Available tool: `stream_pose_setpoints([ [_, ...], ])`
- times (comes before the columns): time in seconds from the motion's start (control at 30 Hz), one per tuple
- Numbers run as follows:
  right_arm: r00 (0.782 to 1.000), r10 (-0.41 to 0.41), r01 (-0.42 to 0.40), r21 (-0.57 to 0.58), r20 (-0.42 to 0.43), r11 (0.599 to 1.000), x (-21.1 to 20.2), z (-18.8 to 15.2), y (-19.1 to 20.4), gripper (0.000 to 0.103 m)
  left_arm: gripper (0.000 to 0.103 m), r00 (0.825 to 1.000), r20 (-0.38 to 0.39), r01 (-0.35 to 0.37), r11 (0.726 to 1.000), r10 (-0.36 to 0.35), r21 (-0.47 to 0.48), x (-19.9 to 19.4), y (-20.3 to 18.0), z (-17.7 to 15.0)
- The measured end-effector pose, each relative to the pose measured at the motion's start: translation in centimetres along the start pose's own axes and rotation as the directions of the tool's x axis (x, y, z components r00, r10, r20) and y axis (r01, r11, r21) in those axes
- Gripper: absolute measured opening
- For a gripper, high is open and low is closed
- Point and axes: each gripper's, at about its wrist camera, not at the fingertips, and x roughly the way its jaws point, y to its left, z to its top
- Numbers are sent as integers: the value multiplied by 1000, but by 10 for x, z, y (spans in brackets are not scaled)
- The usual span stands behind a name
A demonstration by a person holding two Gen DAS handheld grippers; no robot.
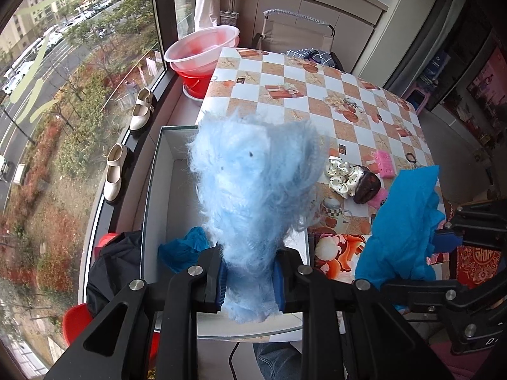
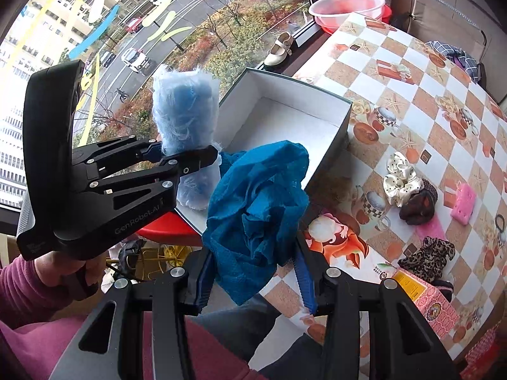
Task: Organize soft objects
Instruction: 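Carry the fluffy duster and blue cloth in both grippers over the white box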
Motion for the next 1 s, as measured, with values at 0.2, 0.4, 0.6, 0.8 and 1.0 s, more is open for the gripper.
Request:
stream_pose_setpoints([
  [0.2,1000,12,-12,-12,-6,1000,5,10,5,46,25,1000,-6,-6,1000,6,-30,4,6,-2],
  [0.4,1000,13,-13,-35,-5,999,7,18,11,46,25,1000,-9,-11,999,10,-38,7,7,-2],
  [0.6,1000,11,-11,-50,-3,999,9,25,15,46,25,1000,-12,-17,999,16,-51,11,9,-1],
  [0.8,1000,5,-6,-58,-4,998,11,30,14,46,25,1000,-11,-24,998,23,-60,14,11,0],
  [1.0,1000,-7,6,-44,-6,999,17,38,6,46,25,999,-6,-43,997,43,-71,20,18,7],
])
